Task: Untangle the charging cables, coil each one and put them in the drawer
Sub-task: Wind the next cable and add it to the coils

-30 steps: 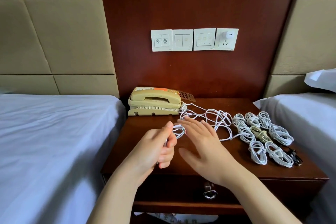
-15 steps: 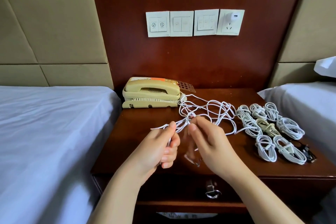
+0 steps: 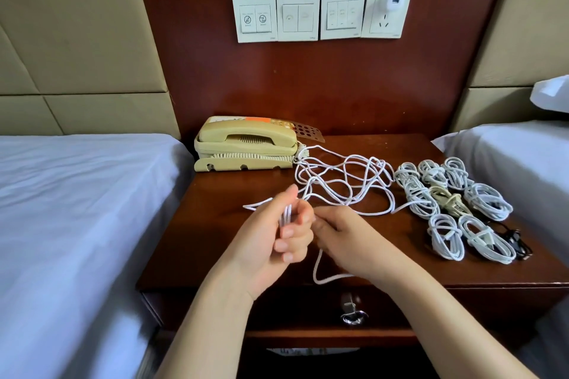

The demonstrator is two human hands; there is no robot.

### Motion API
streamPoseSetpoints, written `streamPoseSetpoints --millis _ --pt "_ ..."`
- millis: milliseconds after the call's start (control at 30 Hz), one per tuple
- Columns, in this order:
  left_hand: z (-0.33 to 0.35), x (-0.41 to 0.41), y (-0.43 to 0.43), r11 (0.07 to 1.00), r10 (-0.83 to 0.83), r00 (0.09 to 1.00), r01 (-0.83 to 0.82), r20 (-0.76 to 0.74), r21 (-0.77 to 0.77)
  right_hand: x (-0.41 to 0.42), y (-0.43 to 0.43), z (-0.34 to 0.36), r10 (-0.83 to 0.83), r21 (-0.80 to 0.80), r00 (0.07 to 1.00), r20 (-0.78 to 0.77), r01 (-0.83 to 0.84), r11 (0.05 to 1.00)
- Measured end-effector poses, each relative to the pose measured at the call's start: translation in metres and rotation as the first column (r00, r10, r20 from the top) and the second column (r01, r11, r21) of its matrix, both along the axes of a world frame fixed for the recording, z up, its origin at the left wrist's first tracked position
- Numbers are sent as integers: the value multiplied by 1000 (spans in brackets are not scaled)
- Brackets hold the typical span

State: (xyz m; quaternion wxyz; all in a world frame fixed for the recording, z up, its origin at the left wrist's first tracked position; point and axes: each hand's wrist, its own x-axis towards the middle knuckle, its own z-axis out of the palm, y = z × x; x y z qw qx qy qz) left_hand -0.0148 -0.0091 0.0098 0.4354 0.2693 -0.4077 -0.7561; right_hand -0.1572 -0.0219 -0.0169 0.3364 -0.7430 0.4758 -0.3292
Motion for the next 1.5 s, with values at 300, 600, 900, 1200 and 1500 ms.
streamPoseSetpoints --millis 300,600,900,1200,1500 --pt "1 -13 -5 960 252 968 -251 9 122 8 23 12 88 65 982 -166 -78 995" --pt "-16 -10 -22 783 622 627 -502 469 -368 10 31 19 167 43 962 -215 -161 986" --pt "-13 -21 -9 991 132 793 -94 595 -94 -1 26 29 -8 -134 996 94 21 991" --pt "-7 -14 -1 961 -273 898 273 345 50 -11 10 17 15 -144 954 299 29 989" --pt "-5 -2 4 960 -233 920 268 314 -74 -2 9 7 -3 202 822 570 -136 970"
